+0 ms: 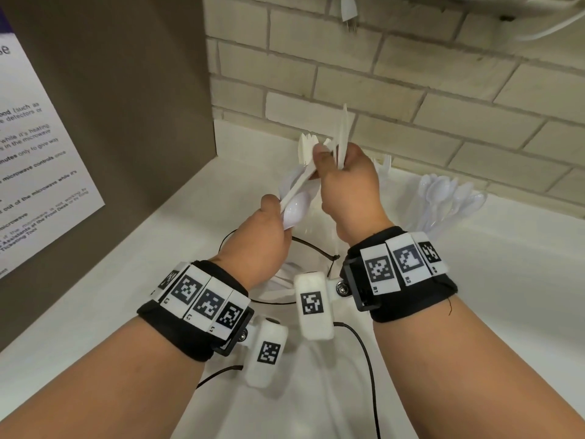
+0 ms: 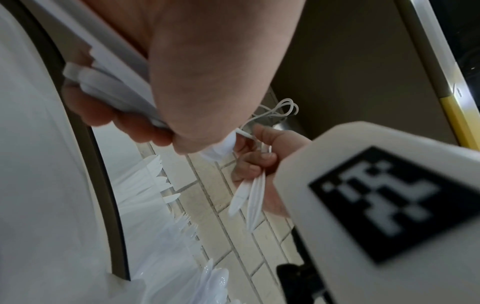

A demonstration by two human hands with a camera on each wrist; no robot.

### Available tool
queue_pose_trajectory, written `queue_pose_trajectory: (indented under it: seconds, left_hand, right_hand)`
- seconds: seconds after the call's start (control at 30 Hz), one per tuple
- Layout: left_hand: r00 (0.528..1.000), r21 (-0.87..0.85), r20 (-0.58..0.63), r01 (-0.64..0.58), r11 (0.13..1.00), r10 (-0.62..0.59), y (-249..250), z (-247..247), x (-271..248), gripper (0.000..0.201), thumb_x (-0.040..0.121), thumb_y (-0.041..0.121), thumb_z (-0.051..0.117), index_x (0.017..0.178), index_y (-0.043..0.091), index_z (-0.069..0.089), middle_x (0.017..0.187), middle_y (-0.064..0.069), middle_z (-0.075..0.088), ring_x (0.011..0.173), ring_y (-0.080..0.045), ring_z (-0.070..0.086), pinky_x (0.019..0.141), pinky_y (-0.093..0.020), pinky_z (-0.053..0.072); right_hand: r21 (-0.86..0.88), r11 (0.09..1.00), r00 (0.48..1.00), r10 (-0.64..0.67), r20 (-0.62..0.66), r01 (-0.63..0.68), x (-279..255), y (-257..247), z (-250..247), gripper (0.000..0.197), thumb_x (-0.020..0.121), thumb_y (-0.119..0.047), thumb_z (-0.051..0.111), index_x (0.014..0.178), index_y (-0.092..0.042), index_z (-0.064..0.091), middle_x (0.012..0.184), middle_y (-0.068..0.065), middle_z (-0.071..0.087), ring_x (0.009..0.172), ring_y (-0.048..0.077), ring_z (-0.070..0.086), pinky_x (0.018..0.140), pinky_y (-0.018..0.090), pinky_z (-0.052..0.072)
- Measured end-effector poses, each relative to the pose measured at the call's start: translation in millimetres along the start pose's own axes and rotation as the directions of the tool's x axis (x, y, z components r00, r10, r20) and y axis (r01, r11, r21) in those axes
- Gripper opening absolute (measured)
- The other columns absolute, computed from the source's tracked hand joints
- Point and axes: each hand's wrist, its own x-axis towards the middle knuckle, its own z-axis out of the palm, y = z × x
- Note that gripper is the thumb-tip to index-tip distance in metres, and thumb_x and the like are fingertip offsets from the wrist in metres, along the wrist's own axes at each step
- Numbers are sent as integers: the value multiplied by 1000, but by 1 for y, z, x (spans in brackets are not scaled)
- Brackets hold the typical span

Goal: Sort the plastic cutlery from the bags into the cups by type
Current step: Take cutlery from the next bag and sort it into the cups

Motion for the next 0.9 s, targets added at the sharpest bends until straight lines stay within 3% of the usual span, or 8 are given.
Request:
queue_pose_trajectory:
  seconds: [0.13, 0.27, 0.37, 0.47, 0.57, 0.7, 0.8, 0.9]
  left_hand:
    - [999, -32, 24, -26, 999, 27, 2, 1, 0, 16, 94, 15, 48, 103, 10, 35, 65, 3, 44, 52, -12, 45, 44, -27, 27]
    - [998, -40, 67, -2, 999, 5, -2, 1, -2, 13, 94, 13, 46, 102, 10, 35, 67, 3, 45, 54, -12, 47, 45, -25, 28]
    - [996, -72, 84, 28, 997, -22, -9, 0, -4, 13, 96, 18, 45, 100, 10, 37, 68, -1, 50, 56, -22, 52, 47, -28, 31]
    - [992, -136, 93, 96, 986, -84, -16, -8, -2, 15, 98, 23, 45, 103, 10, 39, 70, -3, 52, 56, -15, 50, 46, -23, 32]
    - [985, -252, 81, 167, 953, -151, -24, -17, 2, 15, 98, 26, 45, 103, 12, 43, 71, -3, 52, 57, -15, 49, 49, -22, 36]
    - [956, -556, 135, 291, 779, -260, -29, -27, 9, 15, 95, 34, 50, 96, 19, 50, 70, -3, 50, 60, -16, 47, 60, -34, 43]
    - [923, -776, 231, 365, 515, -307, -24, -29, 17, 20, 94, 33, 53, 89, 13, 52, 66, -1, 41, 51, -11, 38, 47, -28, 36]
    - [909, -847, 288, 388, 363, -300, -23, -31, 26, 29, 92, 35, 54, 99, 7, 59, 60, 1, 43, 47, -12, 37, 43, -28, 33]
  right_hand:
    - [-79, 997, 996, 20, 91, -13, -3, 11, 4, 25, 93, -31, 56, 92, -7, 62, 90, 12, 69, 83, 26, 66, 79, 42, 54]
    - [182, 981, 997, 67, 40, -73, 5, 9, -5, 22, 101, -33, 42, 92, -16, 54, 76, 2, 73, 49, 2, 53, 59, 26, 39]
    - [320, 947, 998, 36, -47, -20, 18, 2, -16, 22, 103, -31, 38, 92, -16, 52, 67, 1, 69, 46, 7, 44, 52, 26, 35]
    - [350, 937, 995, 14, -104, 23, 42, -1, -24, 25, 104, -30, 33, 90, -16, 49, 59, 1, 55, 53, 13, 49, 54, 29, 43]
    - [336, 941, 995, -5, -99, 38, 73, 3, -21, 24, 104, -32, 30, 93, -19, 47, 66, 2, 41, 49, 17, 46, 56, 32, 49]
    - [191, 971, 988, -130, -84, 144, 115, 11, -3, 12, 103, -25, 34, 103, -22, 45, 74, -2, 41, 59, 13, 43, 57, 25, 46]
    - [187, 973, 988, -122, -95, 138, 140, 23, 13, 11, 103, -23, 36, 100, -21, 46, 70, 0, 41, 59, 13, 43, 55, 16, 44]
    - [208, 974, 992, -71, -105, 92, 158, 47, 28, 13, 102, -22, 37, 97, -23, 50, 68, -2, 42, 59, 13, 44, 61, 23, 44]
